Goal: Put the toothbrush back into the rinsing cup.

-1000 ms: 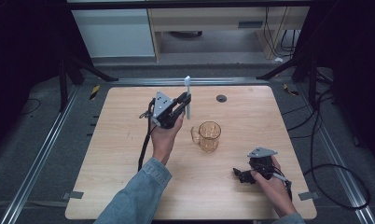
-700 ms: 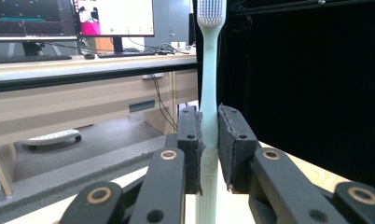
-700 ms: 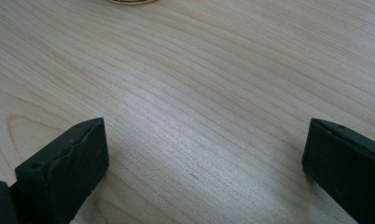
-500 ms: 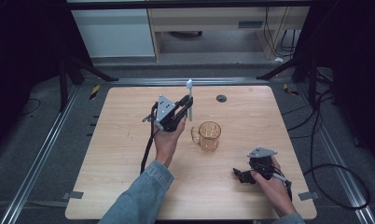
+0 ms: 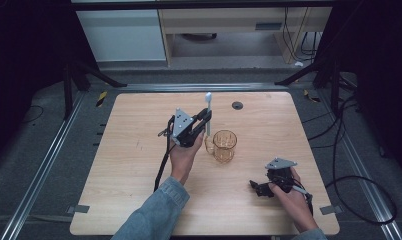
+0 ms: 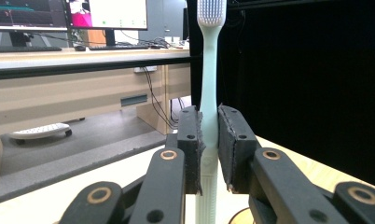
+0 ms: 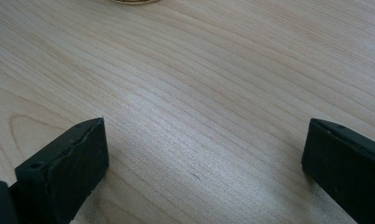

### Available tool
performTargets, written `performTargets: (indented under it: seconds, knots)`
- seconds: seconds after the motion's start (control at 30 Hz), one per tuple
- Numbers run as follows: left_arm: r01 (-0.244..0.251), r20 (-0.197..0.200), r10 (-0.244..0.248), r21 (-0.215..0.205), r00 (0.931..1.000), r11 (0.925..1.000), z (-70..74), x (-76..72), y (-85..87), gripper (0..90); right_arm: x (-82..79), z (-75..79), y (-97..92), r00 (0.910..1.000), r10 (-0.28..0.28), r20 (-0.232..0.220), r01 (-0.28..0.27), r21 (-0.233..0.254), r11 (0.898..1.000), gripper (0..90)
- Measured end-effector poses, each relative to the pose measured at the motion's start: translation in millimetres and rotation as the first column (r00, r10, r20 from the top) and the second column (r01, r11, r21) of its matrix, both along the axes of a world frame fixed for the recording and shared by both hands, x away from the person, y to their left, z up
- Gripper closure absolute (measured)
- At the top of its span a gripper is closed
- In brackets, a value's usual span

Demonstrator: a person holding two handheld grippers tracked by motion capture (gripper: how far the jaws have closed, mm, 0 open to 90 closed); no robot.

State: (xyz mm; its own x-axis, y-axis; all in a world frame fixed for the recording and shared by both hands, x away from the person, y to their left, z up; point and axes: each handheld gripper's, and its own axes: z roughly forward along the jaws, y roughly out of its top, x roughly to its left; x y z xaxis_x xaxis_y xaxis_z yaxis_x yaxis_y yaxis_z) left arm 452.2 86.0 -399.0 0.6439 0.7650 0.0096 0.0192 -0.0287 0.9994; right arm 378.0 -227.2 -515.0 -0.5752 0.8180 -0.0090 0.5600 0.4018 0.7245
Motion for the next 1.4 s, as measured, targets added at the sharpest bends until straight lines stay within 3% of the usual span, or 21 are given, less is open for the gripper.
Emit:
performTargets:
  seconds: [1.4]
  knots:
    - [0.005,-0.037,-0.004,0.019,0.9993,0.9998,-27.3,-2.1,-9.5,78.8,-0.3,0.0,0.3,1.0000,0.007,-0.001,-0.007,0.001,1.000,0.8]
